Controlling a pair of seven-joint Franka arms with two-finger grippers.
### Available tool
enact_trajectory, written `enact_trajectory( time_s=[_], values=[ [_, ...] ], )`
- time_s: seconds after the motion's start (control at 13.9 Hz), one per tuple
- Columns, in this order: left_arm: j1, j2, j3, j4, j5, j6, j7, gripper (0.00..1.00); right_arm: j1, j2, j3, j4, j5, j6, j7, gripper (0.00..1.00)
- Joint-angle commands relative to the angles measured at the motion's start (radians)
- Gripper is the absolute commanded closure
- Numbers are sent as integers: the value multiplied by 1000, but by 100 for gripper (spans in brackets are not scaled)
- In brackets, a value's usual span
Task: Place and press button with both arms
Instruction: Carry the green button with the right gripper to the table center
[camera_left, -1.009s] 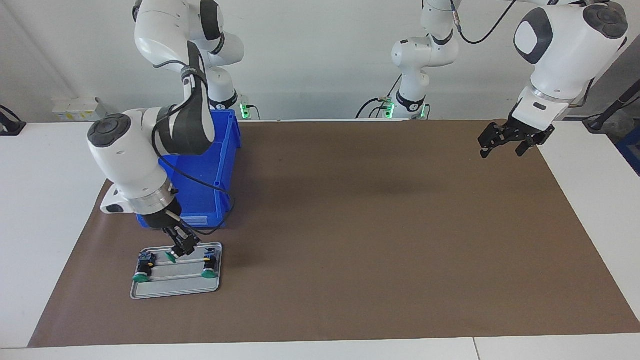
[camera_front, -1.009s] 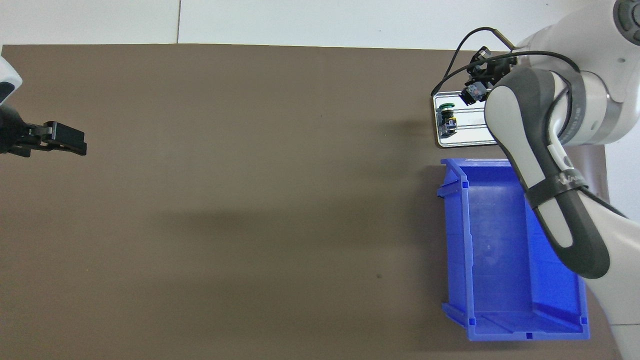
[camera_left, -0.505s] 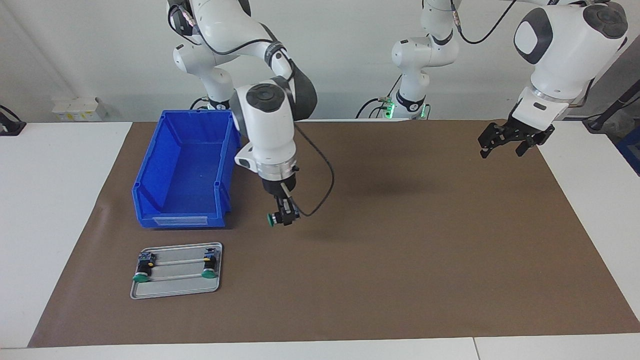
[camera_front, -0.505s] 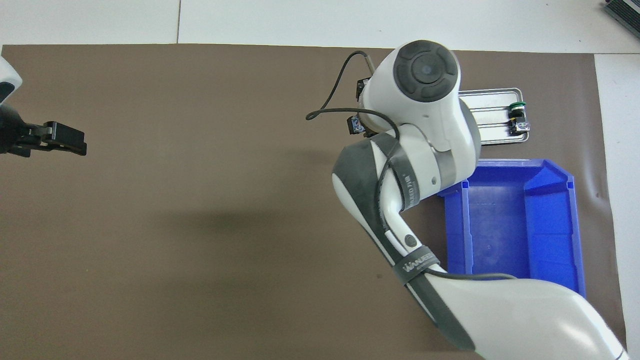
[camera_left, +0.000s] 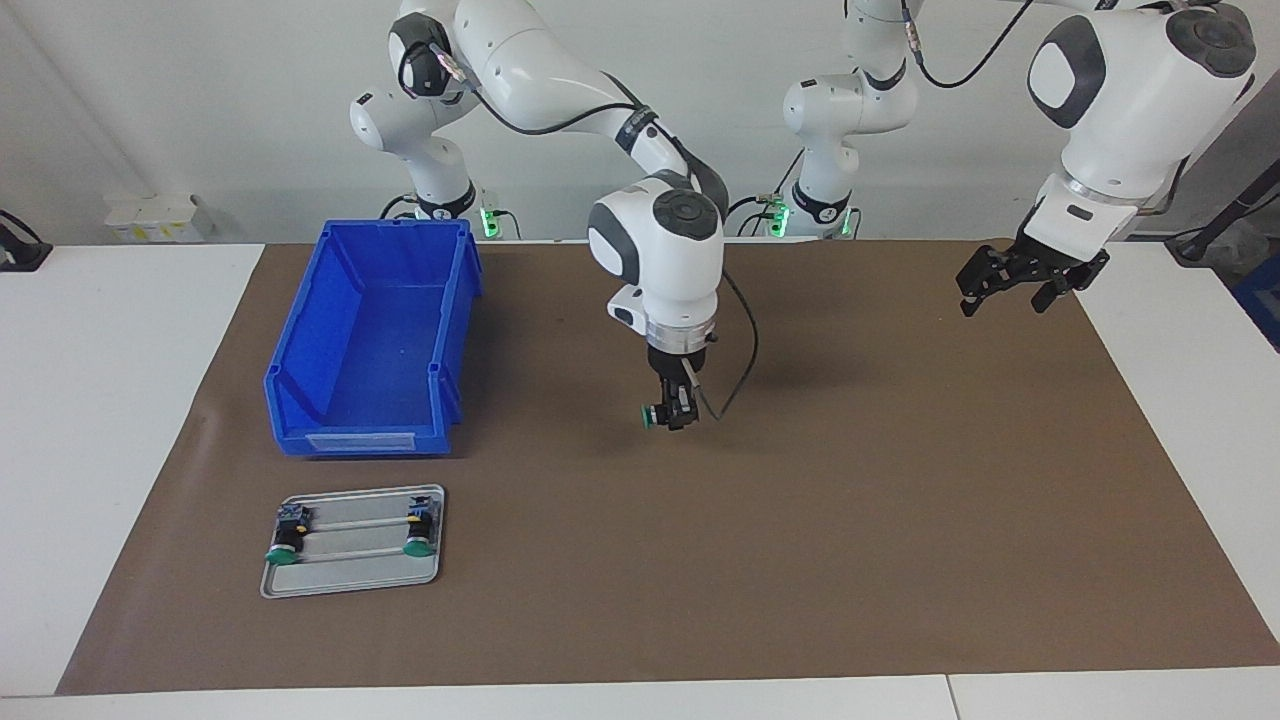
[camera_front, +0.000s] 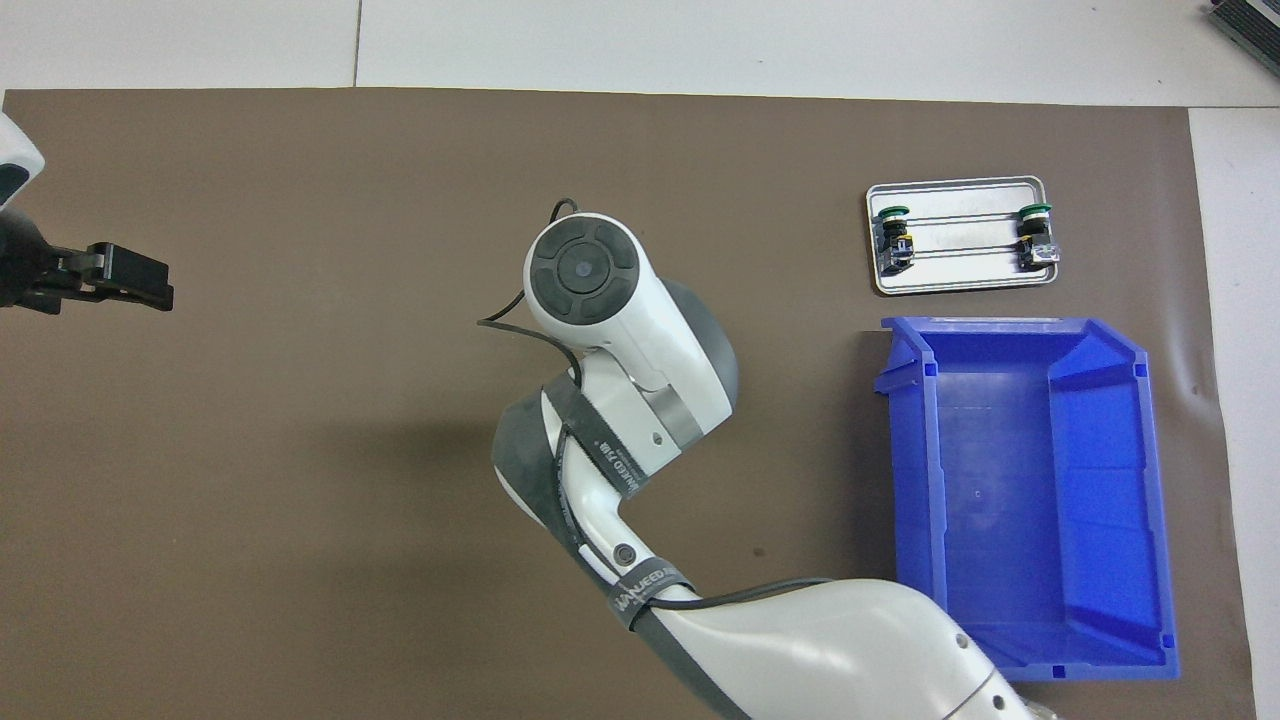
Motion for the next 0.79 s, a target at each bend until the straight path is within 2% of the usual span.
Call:
enact_trajectory(
  time_s=[0.0, 0.22, 0.58, 0.72],
  values=[
    [10, -27, -3, -29, -6, -3, 9, 0, 58, 74, -3, 63, -13, 38, 47, 100],
    [10, -27, -3, -29, -6, -3, 10, 0, 79, 74, -3, 55, -12, 100, 98, 100],
    [10, -27, -3, -29, -6, -1, 10, 0, 107, 69, -4, -39, -12, 188, 127, 100],
    [10, -27, -3, -29, -6, -3, 9, 0, 122, 95, -4, -40, -21, 206, 148, 100]
  ],
)
